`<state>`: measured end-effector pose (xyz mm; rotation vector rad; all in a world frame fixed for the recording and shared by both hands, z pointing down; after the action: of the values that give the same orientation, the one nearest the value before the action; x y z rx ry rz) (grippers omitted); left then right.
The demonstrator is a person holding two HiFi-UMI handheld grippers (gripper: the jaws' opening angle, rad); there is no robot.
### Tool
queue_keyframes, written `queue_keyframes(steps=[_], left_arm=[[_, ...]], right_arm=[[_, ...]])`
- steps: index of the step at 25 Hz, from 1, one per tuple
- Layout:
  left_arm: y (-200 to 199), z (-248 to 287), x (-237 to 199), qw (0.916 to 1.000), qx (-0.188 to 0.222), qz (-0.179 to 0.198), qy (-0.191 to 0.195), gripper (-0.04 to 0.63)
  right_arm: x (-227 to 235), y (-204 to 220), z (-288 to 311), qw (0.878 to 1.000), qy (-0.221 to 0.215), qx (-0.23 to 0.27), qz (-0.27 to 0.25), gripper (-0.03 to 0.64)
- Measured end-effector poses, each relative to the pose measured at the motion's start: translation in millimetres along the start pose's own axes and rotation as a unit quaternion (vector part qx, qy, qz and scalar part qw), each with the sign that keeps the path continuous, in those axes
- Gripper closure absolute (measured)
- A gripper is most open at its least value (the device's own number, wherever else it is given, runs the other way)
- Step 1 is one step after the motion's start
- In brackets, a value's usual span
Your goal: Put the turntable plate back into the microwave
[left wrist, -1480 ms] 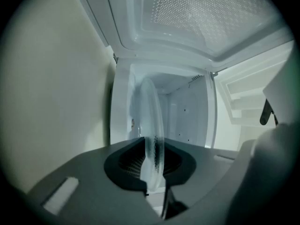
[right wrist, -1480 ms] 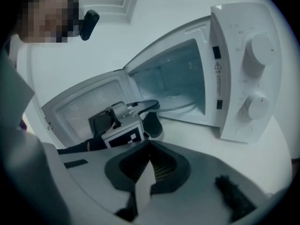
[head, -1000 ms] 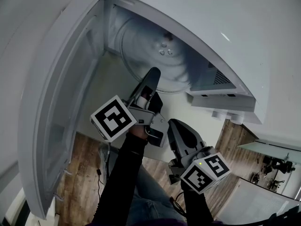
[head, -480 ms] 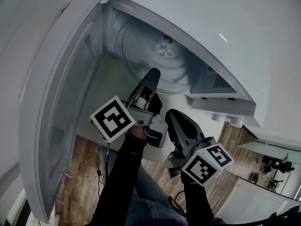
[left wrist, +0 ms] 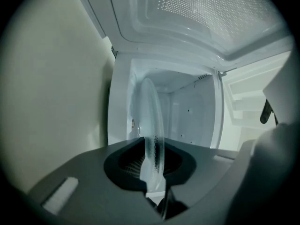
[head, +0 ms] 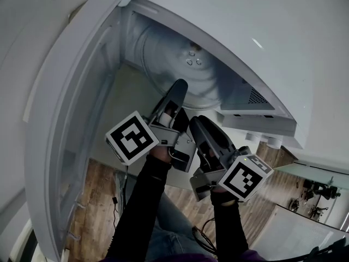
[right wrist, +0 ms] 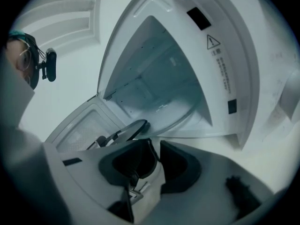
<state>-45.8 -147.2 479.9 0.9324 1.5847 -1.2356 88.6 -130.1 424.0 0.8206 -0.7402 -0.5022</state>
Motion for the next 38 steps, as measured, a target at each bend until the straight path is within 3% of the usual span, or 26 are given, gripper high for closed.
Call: queue_keyframes(steps=[19,25,32,38], left_arm=[[-1,5,-2,0.9997,-0.013,-0.022,-0.004,0.541],[-5,8,-3,0.9997,-0.020,-0.008,-0.014,0.538],[-5,12,-4,0.9995,-0.022,-0.009,-0.018,0.535],[-6,14,-5,0.9994,-0.026,0.003,-0.023,0.535]], right_arm=[[0,-11,22,0.998,0.004,0.029,0.054,0.500],[2,-9,25,0.996,0.005,0.039,0.074,0.500],[1,-14,25,0.998,0.026,0.042,0.043,0.501],[2,-12,26,0.997,0.030,0.050,0.049,0.508]])
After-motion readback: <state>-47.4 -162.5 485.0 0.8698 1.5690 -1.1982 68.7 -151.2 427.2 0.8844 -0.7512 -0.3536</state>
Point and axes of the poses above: the fingertips, and each gripper's own axes: z forward along the fingers, x to its right, y out of its underside, the point moved 7 cm from there along -z, backward along the fingers, and after that the axes turned 15 degrees about -z, right-handed, at the moved point
